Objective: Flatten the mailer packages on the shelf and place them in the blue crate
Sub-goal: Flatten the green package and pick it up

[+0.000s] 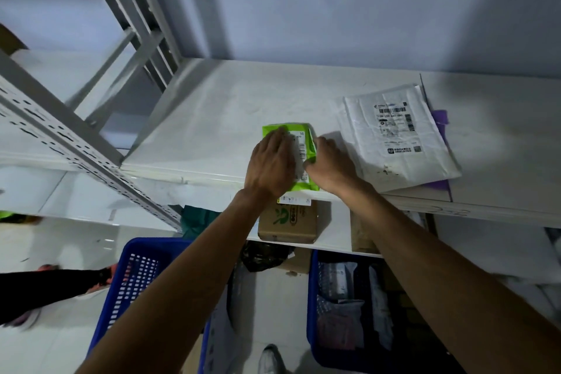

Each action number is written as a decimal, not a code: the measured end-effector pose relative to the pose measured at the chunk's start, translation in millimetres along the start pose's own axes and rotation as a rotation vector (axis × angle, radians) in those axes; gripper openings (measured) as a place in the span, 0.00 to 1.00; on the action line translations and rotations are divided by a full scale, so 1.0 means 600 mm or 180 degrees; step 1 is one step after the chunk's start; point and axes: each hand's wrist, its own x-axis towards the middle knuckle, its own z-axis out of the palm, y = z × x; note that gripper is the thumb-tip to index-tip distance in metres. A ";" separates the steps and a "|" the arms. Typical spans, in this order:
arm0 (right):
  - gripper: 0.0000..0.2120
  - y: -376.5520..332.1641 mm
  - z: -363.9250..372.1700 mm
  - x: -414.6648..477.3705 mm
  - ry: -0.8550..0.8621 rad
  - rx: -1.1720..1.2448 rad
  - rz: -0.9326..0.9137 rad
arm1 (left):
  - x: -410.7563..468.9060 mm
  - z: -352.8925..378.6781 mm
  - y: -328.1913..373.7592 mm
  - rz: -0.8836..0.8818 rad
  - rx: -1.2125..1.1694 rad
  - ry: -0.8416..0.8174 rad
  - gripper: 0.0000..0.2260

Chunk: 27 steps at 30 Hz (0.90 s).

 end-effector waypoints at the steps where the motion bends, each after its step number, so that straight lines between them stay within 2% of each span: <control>1: 0.22 0.001 0.001 -0.002 0.0134 -0.0215 -0.0096 | 0.001 0.008 -0.002 0.0184 0.0016 0.0021 0.24; 4: 0.24 0.007 0.012 0.000 0.0508 -0.0562 -0.0707 | 0.009 0.020 -0.005 0.0516 0.0013 0.0032 0.26; 7: 0.26 0.010 0.026 0.008 0.0381 -0.0443 -0.1044 | 0.025 0.017 -0.010 0.0615 0.0054 -0.0225 0.30; 9: 0.26 0.010 0.031 0.016 0.0308 -0.0376 -0.1103 | 0.037 0.019 -0.022 0.0638 0.0097 -0.0405 0.31; 12: 0.27 0.017 0.036 0.024 0.0233 -0.0471 -0.1146 | 0.041 0.030 -0.034 0.0732 0.0159 -0.0407 0.29; 18: 0.28 0.034 0.072 0.024 0.0474 -0.0459 -0.1191 | 0.023 0.044 -0.031 0.0819 0.0104 0.0096 0.26; 27: 0.26 0.032 0.082 0.020 0.0628 -0.0377 -0.1127 | 0.022 0.059 -0.032 0.0851 0.0149 0.0376 0.24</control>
